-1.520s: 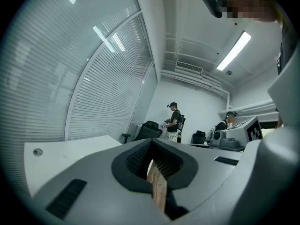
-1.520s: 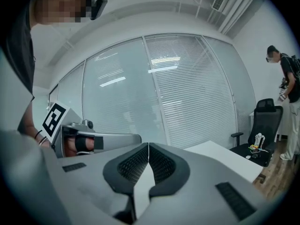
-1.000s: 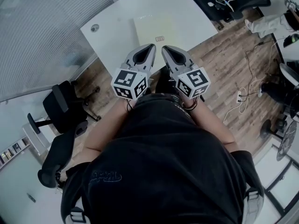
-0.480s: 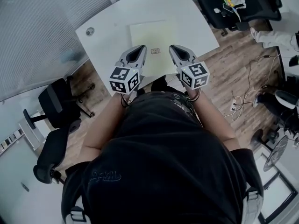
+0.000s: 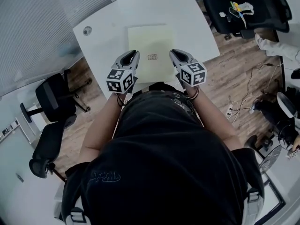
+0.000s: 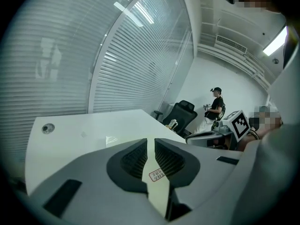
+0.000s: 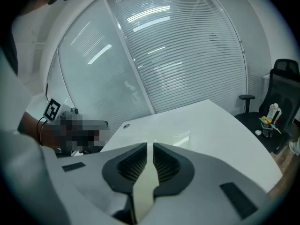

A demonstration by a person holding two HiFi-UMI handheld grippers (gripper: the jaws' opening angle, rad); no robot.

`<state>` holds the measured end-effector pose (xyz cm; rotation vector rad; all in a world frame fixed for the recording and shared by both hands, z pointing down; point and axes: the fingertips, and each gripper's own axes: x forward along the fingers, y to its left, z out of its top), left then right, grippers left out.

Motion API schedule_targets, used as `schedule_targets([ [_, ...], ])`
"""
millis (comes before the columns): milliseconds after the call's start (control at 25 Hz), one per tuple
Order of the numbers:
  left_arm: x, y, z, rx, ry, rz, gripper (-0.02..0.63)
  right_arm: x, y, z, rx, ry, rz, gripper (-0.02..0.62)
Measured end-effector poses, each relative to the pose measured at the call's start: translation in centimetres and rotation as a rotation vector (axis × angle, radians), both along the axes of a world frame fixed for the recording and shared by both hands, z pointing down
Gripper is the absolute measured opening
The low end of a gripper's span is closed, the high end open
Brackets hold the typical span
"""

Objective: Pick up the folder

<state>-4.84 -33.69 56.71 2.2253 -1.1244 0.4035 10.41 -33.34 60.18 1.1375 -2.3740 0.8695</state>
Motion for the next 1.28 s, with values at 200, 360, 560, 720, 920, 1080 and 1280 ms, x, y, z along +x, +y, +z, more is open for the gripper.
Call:
schedule_targets([
  [200, -0.8, -0.5, 2.2, -0.055, -0.023, -0.025, 0.092, 0.4, 0.2, 2.8, -0.074, 0.008, -0.028, 0.091],
  [360, -1.0, -0.4, 4.9, -0.147, -0.014, -0.027, 0.138, 0.4, 0.5, 5.2, -0.156, 0.004, -0.038, 0.170],
  [560, -1.3, 0.1, 7.4, -0.216, -0.030, -0.042, 0.182, 1.1, 1.0, 7.2, -0.220, -0.001, -0.032, 0.197],
  [720, -1.7, 0.4, 9.2, -0.282, -0.028, -0.068, 0.225, 1.4, 1.5, 8.8, -0.288, -0.012, -0.036, 0.223],
  [920, -2.2, 0.5, 11.1, -0.339, -0.024, -0.079, 0.265, 1.9, 1.9, 10.7, -0.357, -0.016, -0.031, 0.242],
  [1080, -2.5, 0.7, 12.5, -0.373, -0.032, -0.073, 0.291, 1.9, 1.9, 11.6, -0.390, -0.027, -0.039, 0.247],
  [1280, -3.3, 1.2, 14.4, -0.440, -0.014, -0.111, 0.299, 1.5, 2.0, 12.4, -0.431, -0.064, -0.048, 0.265],
])
